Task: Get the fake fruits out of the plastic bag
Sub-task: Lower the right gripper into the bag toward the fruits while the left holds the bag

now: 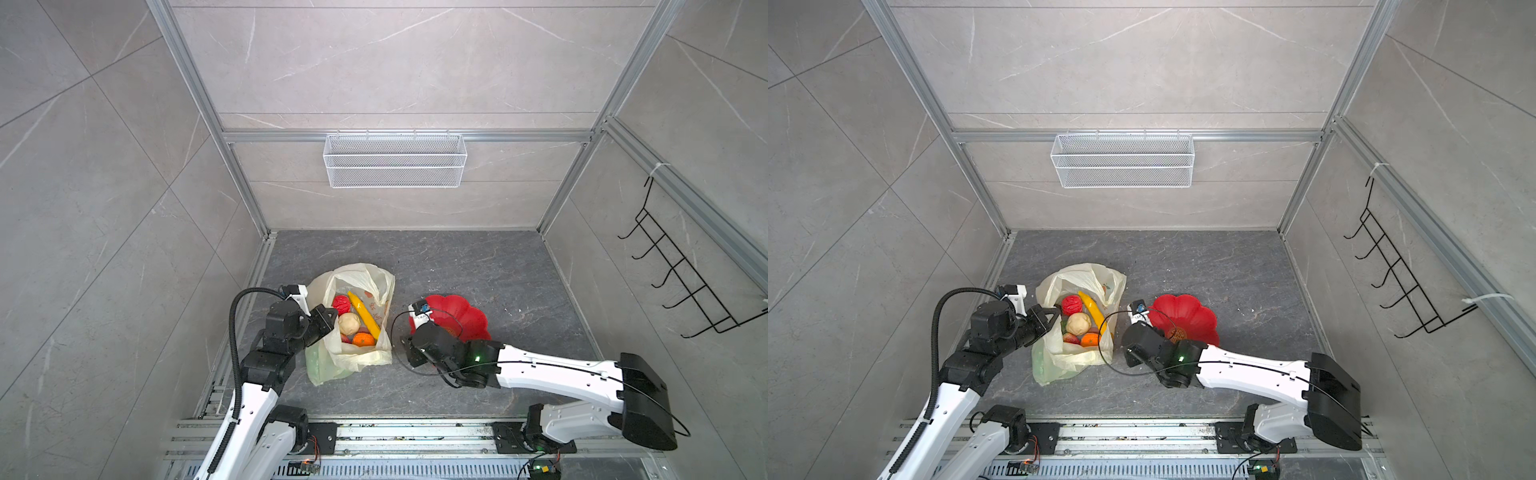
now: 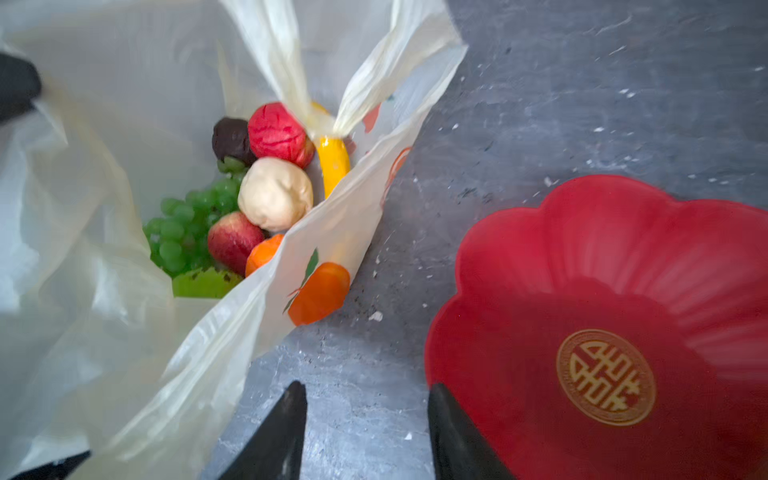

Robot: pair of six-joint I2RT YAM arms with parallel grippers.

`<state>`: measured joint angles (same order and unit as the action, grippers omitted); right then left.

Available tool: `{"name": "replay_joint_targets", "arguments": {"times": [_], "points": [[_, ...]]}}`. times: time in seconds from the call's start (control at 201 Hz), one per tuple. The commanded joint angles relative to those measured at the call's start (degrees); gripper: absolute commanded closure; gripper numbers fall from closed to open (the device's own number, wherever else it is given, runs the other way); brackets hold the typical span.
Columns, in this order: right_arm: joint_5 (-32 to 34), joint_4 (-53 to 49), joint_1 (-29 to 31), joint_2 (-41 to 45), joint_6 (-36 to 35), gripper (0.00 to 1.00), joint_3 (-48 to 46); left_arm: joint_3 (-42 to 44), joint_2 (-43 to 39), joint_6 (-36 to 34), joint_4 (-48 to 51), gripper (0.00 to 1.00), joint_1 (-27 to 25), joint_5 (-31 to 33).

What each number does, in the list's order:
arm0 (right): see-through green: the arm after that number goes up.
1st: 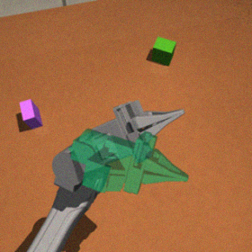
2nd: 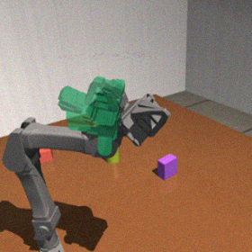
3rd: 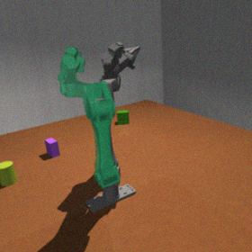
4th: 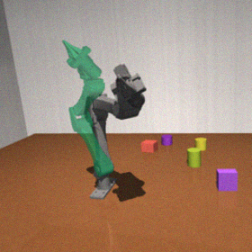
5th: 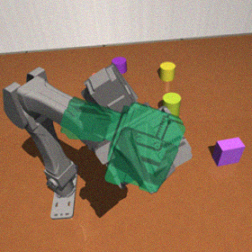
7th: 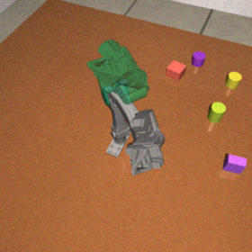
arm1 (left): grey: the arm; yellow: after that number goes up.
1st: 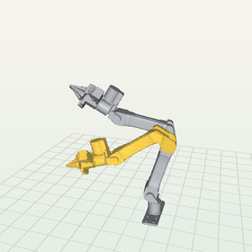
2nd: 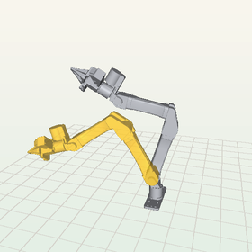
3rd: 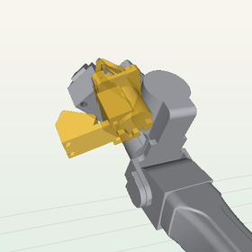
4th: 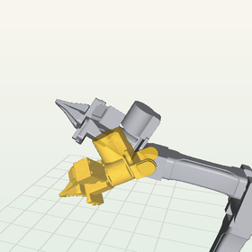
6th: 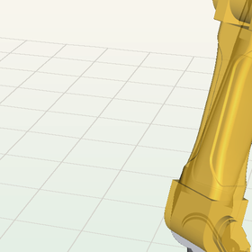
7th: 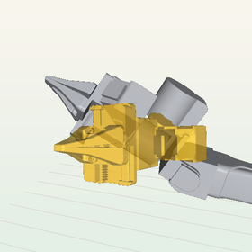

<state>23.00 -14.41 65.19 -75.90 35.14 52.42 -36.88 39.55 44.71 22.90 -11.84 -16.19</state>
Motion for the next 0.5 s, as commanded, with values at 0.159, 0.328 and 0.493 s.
{"name": "replay_joint_targets", "arguments": {"times": [0.159,0.328,0.493], "points": [[-7.05,-0.69,-0.85,-7.71,-4.02,0.45,12.41,3.05,-1.47,-2.26,-0.82,1.0,-2.8,-3.8],[-13.4,3.52,1.32,-18.01,-4.42,0.43,17.72,3.71,-2.8,-1.63,-0.16,1.0,-4.33,-2.37],[-17.1,6.73,1.66,-23.95,-6.16,0.42,20.3,4.89,-3.07,-1.2,-0.18,1.0,-4.47,-2.66]]}}
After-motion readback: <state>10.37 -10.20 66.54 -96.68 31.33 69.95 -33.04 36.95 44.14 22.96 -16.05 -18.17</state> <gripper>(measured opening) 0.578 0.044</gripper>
